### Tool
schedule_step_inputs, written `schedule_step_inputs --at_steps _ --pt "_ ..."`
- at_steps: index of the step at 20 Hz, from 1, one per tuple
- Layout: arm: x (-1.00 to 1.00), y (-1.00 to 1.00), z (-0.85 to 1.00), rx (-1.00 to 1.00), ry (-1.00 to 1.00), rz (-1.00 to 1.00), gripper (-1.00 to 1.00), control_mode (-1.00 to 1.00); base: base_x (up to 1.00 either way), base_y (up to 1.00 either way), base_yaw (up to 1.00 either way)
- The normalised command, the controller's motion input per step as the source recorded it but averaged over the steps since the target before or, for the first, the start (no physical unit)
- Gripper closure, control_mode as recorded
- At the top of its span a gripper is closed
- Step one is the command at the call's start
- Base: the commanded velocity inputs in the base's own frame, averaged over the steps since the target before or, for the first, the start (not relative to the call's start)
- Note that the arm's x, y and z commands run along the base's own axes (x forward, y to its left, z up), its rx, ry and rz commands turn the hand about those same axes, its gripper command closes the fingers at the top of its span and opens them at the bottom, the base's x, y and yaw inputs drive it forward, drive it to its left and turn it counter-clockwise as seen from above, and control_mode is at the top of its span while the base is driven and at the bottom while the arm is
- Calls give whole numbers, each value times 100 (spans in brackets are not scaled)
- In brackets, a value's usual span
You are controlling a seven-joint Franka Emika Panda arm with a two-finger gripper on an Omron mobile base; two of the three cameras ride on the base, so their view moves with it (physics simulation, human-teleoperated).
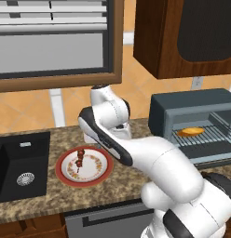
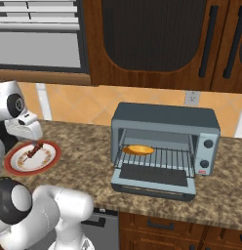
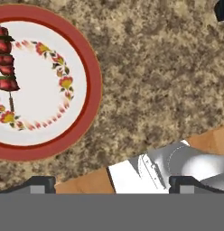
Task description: Pick up the kebab skewer and baguette bread, and place them inside the toaster oven. Close the toaster oven door and start by setting the timer.
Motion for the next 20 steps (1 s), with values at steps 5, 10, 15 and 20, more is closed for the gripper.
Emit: schedule_step_inputs --at_steps 5,10,15,20 --pt "64 16 -46 18 0 40 -100 -100 0 0 0" --pt "54 34 -45 8 0 11 -100 -100 0 0 0" --pt "47 43 -44 6 0 0 -100 -100 0 0 0" --pt "25 51 -29 0 0 -5 -100 -100 0 0 0"
